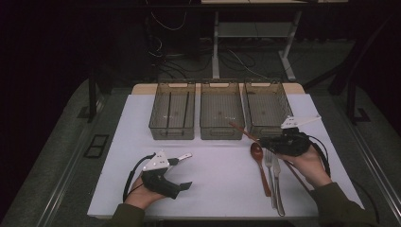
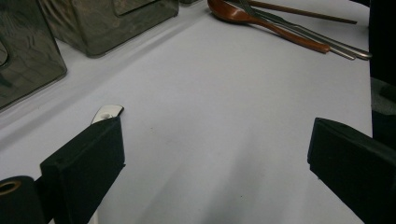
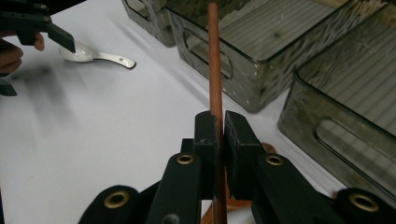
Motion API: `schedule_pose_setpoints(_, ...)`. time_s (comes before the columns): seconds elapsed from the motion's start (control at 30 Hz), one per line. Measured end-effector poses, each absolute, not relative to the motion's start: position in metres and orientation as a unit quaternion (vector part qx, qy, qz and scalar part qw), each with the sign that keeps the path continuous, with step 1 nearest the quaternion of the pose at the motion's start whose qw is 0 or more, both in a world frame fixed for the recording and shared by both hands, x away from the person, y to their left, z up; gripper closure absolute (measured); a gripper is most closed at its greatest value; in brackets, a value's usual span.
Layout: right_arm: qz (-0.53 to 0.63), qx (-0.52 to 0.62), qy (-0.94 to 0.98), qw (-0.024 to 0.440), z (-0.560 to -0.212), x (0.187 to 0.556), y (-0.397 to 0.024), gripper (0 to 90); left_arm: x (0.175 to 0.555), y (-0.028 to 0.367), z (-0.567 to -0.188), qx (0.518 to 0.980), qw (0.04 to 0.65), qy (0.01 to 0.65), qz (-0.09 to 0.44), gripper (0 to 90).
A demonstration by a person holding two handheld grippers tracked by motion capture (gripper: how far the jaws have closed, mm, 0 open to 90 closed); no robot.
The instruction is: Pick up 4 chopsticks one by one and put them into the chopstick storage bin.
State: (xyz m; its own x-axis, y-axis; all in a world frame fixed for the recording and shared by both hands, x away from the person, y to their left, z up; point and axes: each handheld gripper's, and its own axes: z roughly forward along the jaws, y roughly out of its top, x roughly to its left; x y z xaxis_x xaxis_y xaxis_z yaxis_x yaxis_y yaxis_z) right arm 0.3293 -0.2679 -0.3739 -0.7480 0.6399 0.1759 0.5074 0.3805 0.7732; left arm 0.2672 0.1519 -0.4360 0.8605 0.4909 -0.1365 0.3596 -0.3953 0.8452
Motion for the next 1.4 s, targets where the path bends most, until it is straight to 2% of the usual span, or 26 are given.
schedule_pose_setpoints(0.47, 0.422, 0.329, 0.841, 0.078, -0.368, 0.351, -0.224, 83.8, 0.268, 0.153, -0.436, 0.831, 0.489, 0.256, 0.066, 2.9)
schedule_pose_setpoints(1.4, 0.406, 0.331, 0.847, 0.09, -0.336, 0.416, -0.137, 83.8, 0.267, 0.152, -0.436, 0.83, 0.492, 0.254, 0.063, 2.9)
